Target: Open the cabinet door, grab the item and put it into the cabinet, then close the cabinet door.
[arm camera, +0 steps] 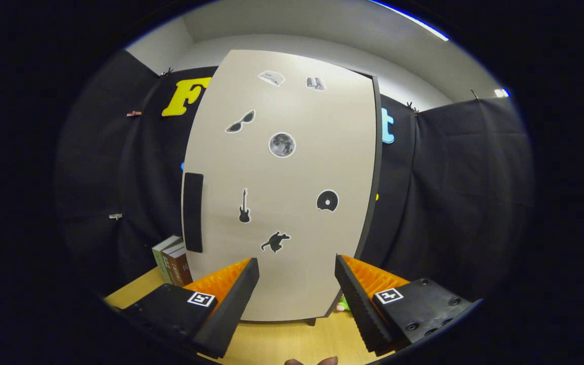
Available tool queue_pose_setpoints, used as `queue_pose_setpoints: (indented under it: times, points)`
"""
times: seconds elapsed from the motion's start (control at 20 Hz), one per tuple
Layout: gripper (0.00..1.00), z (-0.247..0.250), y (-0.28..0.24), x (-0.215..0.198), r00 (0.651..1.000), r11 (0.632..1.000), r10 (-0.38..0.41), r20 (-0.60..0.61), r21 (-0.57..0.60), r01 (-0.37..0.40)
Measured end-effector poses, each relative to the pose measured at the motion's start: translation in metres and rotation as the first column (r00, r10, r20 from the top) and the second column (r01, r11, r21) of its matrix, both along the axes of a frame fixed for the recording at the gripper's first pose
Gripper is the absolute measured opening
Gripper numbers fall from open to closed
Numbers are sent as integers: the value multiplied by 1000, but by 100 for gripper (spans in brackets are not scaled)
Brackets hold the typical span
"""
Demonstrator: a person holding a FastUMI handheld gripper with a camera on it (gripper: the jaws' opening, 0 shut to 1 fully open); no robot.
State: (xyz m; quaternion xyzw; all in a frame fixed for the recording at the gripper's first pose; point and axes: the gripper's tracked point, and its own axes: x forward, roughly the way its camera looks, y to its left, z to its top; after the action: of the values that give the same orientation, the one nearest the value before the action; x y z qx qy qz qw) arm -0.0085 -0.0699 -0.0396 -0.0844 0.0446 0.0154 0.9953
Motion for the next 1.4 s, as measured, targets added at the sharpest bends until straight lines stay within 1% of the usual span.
queue_pose_setpoints:
  times: [0.1, 0.2, 0.35, 0.6, 0.7, 0.95, 1.4]
  points:
    - [98, -7, 8, 1, 999, 1000, 27, -23, 5, -27]
    - [98, -17, 14, 0, 998, 999, 38, -51, -10, -39]
    - [98, -19, 31, -14, 996, 998, 63, -69, 35, -61]
    - [98, -9, 38, -41, 997, 998, 24, -72, 67, -19]
    - [98, -5, 44, -48, 997, 996, 24, -80, 86, -17]
    - [98, 20, 48, -58, 999, 994, 10, -37, 112, -6]
    - [98, 34, 50, -63, 1000, 994, 12, -14, 110, -11]
